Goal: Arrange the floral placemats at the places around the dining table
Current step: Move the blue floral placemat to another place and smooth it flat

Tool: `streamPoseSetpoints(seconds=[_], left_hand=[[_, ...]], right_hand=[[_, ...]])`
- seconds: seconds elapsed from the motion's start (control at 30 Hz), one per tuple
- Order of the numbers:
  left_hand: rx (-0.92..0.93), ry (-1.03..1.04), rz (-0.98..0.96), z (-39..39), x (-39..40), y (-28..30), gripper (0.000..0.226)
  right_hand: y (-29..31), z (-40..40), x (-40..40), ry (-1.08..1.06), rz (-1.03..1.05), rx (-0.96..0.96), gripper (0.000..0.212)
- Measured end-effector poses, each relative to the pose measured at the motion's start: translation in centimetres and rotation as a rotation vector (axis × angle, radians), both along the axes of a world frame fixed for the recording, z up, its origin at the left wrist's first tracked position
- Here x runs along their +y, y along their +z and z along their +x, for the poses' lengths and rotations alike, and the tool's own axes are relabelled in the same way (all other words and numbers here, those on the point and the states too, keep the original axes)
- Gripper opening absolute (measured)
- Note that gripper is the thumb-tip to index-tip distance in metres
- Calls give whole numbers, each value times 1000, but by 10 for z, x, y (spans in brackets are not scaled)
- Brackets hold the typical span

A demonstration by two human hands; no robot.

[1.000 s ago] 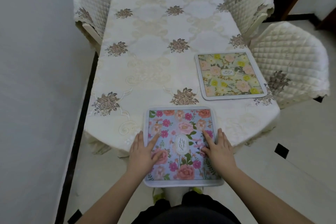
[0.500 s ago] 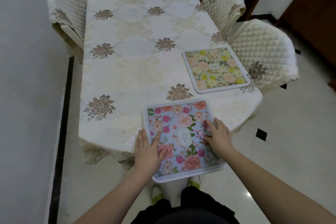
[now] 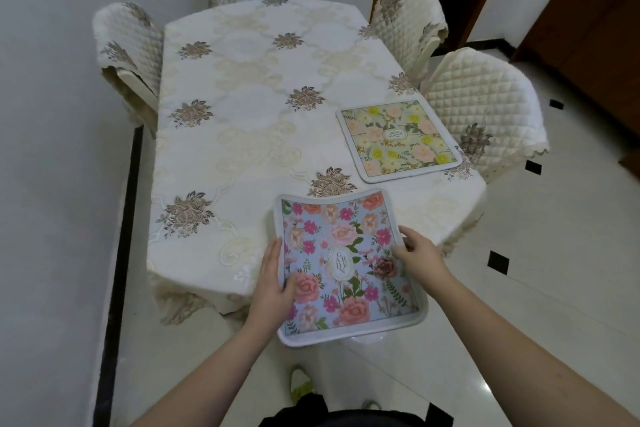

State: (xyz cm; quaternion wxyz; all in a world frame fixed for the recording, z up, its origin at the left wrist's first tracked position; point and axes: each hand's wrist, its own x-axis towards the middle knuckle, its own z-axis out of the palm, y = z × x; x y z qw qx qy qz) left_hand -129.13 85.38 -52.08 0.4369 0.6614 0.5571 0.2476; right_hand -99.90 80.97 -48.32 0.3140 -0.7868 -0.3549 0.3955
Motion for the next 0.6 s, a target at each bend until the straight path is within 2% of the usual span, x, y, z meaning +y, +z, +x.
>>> streamPoseSetpoints(seconds=[0.13, 0.27, 0.47, 0.6], left_hand=[[-84, 99, -137, 9, -2, 14, 83], [-40, 201, -282, 12, -5, 26, 84], [-40, 224, -187, 25, -28, 57, 67], [-169, 305, -168, 28, -50, 79, 61]], right_hand=[[3, 3, -10, 109, -28, 79, 64], [5, 10, -22, 118, 22, 78, 62], [20, 35, -41, 114, 97, 225, 61], [33, 45, -46, 155, 142, 273, 60]])
